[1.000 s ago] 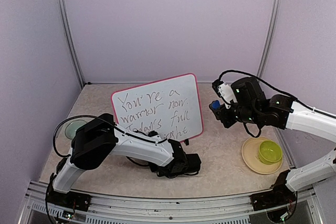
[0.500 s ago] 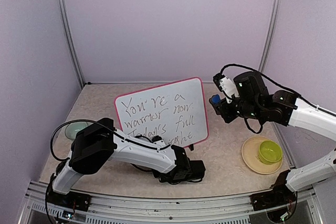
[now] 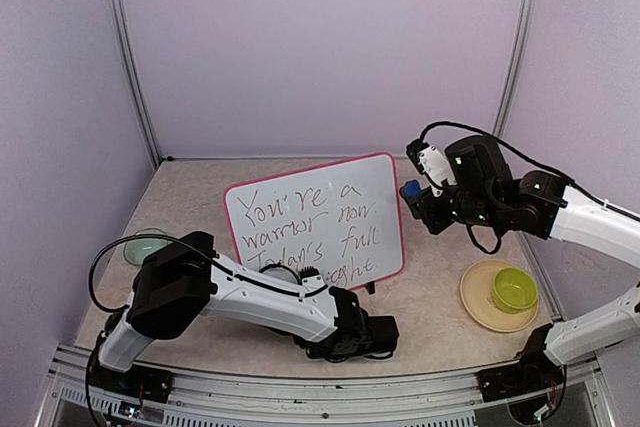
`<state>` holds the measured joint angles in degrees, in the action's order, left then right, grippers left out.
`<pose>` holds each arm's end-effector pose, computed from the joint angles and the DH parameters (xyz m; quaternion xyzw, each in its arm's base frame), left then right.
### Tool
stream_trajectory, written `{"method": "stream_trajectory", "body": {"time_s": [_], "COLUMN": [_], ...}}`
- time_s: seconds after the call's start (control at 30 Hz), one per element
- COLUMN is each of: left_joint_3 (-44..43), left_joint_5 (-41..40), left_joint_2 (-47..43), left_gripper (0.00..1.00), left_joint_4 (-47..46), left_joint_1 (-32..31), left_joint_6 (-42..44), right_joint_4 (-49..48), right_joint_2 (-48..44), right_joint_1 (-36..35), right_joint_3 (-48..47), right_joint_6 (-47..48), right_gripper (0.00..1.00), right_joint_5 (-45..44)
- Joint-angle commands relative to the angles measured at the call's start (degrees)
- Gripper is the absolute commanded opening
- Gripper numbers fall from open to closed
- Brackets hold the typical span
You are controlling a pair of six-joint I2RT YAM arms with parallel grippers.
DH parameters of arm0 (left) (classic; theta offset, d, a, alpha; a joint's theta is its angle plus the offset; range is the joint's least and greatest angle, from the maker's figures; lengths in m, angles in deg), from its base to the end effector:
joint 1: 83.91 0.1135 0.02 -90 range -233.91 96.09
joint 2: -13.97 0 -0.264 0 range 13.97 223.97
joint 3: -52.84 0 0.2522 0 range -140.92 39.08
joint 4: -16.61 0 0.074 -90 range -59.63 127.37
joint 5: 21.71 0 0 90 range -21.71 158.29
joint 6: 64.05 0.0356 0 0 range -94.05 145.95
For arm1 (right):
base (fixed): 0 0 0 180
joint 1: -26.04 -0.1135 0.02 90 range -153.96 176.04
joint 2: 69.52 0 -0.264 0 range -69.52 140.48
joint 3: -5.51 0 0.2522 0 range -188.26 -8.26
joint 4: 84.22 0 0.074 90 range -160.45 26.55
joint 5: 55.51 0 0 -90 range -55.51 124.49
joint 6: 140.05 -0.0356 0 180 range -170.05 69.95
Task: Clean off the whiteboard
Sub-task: Move the whiteboard to the center of the board, then rotate the whiteboard at the center of the board.
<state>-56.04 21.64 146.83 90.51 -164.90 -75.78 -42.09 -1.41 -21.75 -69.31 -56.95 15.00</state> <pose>0.0908 -0.4073 0.1070 -0.1381 0.9060 0.0537 0.3964 0.1833 0.1844 0.3256 -0.2332 0.8478 0.0740 0.4705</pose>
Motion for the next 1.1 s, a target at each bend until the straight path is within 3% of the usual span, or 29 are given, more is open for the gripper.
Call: {"method": "stream_trajectory", "body": {"time_s": [0.0, 0.17, 0.2, 0.27, 0.3, 0.47, 0.6, 0.73, 0.8, 0.87, 0.93, 0.97, 1.07], "left_joint_3": [-0.2, -2.5, -2.9, -3.3, -3.3, 1.1, 6.7, 14.6, 20.4, 29.6, 38.8, 41.9, 44.8], "left_joint_5": [0.9, -6.4, -7.8, -10.8, -11.9, -15.5, -21.4, -26.2, -21.9, -10.7, 2.8, 9.4, 15.6], "left_joint_2": [-2.5, -6.4, -7.3, -9.5, -11.2, -19.9, -29.1, -40.4, -48.1, -59.1, -68.6, -72.6, -79.2], "left_gripper": [0.73, 0.75, 0.79, 0.96, 0.99, 0.99, 0.99, 0.99, 0.99, 0.99, 0.99, 0.99, 0.99], "left_joint_4": [-2.0, 2.7, 3.9, 5.3, 5.1, 9.0, 4.8, -6.8, -19.0, -37.1, -53.9, -57.1, -58.3], "left_joint_1": [-2.8, -7.2, -8.1, -9.5, -9.9, -10.3, -10.3, -9.2, -5.6, -0.6, 5.1, 8.4, 16.2], "left_joint_6": [3.3, 3.8, 3.4, 4.4, 7.1, 6.0, 15.1, 32.3, 44.2, 58.9, 65.3, 65.9, 66.3], "right_joint_4": [1.5, 2.1, 2.1, 2.1, 2.1, 1.5, 0.0, -0.7, -1.6, -2.8, -4.0, -4.6, -7.5], "right_joint_2": [-0.9, -2.2, -2.3, -2.5, -2.6, -3.0, -3.5, -3.0, -2.9, -2.9, -2.9, -3.1, -4.5], "right_joint_1": [0.5, 0.5, 0.5, 0.5, 0.5, 0.5, 0.5, 0.5, 0.4, 0.3, 0.3, 0.3, 0.3], "right_joint_3": [-2.2, -2.7, -2.6, -2.7, -2.5, -2.0, -1.4, -1.4, -1.3, -1.2, -1.0, -0.7, 0.9], "right_joint_6": [0.7, 0.7, 0.6, 0.6, 0.6, 0.9, 1.1, 1.8, 2.5, 3.1, 3.5, 3.7, 4.0], "right_gripper": [0.33, 0.33, 0.33, 0.33, 0.33, 0.33, 0.33, 0.33, 0.34, 0.34, 0.34, 0.34, 0.34], "right_joint_5": [-1.6, -2.0, -2.0, -1.8, -1.7, -0.8, 1.4, 2.8, 4.5, 7.4, 10.8, 12.5, 18.7]}}
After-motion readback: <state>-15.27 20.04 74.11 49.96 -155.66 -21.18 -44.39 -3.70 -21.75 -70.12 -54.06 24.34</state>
